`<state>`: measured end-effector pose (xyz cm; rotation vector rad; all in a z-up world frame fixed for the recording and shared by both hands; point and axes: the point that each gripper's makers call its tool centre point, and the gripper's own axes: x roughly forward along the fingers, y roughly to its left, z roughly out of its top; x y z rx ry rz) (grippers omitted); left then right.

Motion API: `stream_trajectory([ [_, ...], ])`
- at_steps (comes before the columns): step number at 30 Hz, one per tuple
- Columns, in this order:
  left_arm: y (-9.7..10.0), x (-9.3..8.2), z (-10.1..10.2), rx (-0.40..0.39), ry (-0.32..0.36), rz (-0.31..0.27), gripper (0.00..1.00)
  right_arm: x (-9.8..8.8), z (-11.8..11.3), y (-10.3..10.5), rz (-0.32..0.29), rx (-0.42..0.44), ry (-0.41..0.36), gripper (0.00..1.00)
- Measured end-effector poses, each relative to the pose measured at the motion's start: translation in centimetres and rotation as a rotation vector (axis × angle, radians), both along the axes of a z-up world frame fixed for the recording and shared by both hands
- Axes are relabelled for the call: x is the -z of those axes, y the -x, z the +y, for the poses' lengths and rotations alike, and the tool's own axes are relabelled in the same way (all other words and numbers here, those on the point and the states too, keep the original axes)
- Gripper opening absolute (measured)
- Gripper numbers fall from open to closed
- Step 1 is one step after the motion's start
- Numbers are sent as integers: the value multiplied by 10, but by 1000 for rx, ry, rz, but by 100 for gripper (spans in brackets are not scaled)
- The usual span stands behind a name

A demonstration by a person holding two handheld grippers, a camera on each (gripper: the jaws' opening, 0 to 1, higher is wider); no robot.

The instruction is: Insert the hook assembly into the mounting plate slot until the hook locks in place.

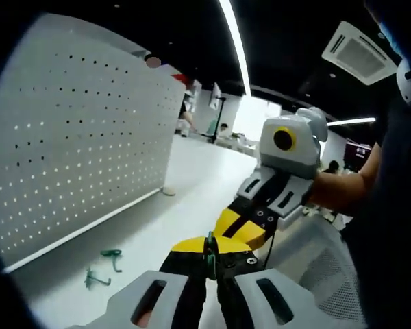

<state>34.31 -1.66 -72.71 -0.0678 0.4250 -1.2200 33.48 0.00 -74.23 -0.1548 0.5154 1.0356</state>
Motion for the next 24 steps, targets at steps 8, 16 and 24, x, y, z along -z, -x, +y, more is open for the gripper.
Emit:
stream_trajectory([
  [8,-5,-5,8,-37,20,-7,2,-5,-2,-2,1,14,-32,9],
  [16,-6,-13,18,-50,57,-19,2,-17,-10,-4,9,48,-112,17],
  [24,15,-27,16,85,85,-63,2,-17,-2,13,-5,-76,-103,27],
])
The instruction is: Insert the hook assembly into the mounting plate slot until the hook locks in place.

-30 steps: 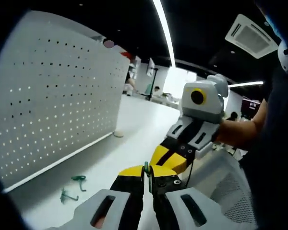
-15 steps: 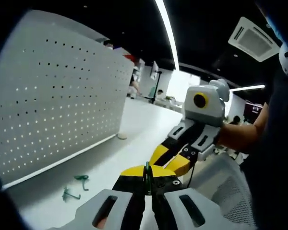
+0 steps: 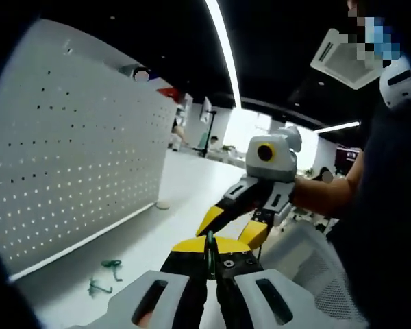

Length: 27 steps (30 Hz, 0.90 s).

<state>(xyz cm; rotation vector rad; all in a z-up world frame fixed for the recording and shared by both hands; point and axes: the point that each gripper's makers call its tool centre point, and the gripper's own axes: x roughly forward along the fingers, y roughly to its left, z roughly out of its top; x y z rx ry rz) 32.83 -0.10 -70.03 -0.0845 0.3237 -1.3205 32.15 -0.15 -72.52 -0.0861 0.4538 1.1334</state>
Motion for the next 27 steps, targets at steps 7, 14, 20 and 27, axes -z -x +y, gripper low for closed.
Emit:
stream_trajectory([
  [7,19,-7,-1,122,-3,-18,2,5,9,19,36,-113,5,27],
  [14,32,-7,-3,192,-6,-14,2,8,17,33,65,-187,-2,24],
  [20,37,-8,-4,223,2,-18,2,11,19,39,71,-218,1,21],
  [27,39,-8,-5,236,0,-18,2,11,20,42,75,-229,3,17],
])
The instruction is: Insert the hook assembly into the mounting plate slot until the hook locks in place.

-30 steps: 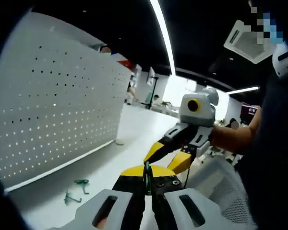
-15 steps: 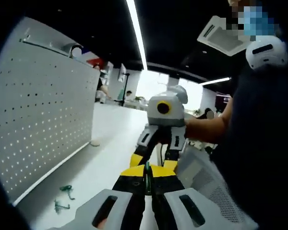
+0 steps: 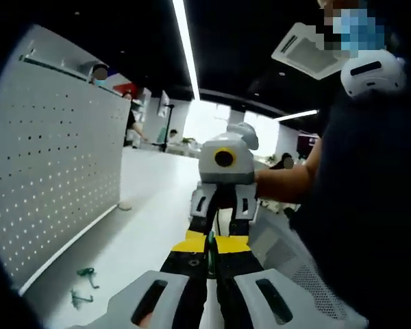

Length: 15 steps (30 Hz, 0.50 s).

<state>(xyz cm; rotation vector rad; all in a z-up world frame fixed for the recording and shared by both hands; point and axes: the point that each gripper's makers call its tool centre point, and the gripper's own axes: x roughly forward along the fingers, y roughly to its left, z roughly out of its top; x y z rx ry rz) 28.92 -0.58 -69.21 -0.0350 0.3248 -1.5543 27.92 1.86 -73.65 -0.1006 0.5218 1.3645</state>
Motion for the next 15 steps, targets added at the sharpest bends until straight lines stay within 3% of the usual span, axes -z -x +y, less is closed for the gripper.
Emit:
stream_trajectory([
  [5,0,2,0,5,-23,-19,2,2,0,0,-4,1,12,16],
  [15,10,23,1,95,-221,-117,3,22,1,7,-11,-40,127,16],
])
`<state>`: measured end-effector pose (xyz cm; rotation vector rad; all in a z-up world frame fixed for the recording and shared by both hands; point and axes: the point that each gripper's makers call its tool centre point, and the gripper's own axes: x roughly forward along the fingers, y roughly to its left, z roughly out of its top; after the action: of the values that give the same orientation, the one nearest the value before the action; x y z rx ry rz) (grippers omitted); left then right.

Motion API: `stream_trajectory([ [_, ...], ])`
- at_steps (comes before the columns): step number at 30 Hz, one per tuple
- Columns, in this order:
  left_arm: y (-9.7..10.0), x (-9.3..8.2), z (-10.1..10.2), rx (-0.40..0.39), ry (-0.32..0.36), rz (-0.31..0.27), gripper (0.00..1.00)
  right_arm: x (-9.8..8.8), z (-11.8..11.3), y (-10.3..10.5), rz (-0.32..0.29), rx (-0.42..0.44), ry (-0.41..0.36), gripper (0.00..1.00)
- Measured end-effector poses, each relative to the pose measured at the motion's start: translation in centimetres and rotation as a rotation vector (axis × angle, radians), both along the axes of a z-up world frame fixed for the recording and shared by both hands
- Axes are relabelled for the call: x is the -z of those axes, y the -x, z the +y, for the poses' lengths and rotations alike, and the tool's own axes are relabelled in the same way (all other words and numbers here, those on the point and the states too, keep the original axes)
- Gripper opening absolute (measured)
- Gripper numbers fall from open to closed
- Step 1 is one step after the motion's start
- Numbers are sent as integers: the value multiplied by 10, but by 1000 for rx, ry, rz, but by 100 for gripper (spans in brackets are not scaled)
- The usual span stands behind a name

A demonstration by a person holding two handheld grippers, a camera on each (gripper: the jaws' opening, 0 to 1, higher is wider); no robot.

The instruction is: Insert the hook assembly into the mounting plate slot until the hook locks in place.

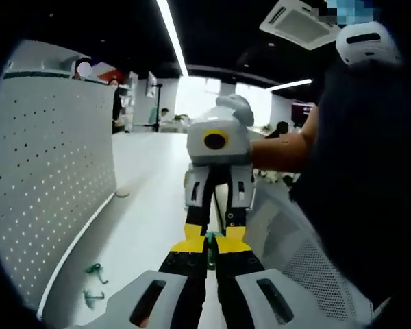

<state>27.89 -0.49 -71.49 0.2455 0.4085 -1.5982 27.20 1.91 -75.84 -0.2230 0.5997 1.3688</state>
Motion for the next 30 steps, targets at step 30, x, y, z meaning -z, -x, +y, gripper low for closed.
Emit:
stream_trajectory([
  [30,11,34,-8,112,-244,-102,4,12,0,4,-24,-35,83,16],
])
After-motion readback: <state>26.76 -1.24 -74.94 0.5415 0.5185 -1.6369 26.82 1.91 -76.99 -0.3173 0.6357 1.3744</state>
